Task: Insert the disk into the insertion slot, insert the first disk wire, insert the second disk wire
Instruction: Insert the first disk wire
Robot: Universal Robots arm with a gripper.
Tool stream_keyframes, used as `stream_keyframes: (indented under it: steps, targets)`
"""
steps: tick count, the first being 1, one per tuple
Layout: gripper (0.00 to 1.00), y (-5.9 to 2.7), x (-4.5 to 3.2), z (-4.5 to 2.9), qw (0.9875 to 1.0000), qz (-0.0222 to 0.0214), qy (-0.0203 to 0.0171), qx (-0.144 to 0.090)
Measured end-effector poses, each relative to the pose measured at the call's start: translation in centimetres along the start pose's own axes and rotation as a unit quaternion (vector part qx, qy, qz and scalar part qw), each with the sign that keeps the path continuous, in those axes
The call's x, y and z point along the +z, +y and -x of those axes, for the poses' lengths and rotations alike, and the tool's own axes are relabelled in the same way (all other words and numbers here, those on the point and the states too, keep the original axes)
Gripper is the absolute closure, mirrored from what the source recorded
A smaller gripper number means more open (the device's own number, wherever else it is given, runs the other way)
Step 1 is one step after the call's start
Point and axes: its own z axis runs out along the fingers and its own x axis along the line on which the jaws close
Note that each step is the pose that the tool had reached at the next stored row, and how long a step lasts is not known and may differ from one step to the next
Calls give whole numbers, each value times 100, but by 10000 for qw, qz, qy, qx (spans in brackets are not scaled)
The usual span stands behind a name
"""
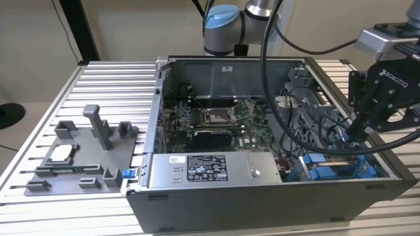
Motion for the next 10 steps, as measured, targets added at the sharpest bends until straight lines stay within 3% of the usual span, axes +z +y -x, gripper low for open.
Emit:
stream_keyframes:
  steps: [5,10]
  targets:
    - [100,-4,17,1,10000,8,0,-1]
    - [100,-14,55,2,10000,83,25,-3]
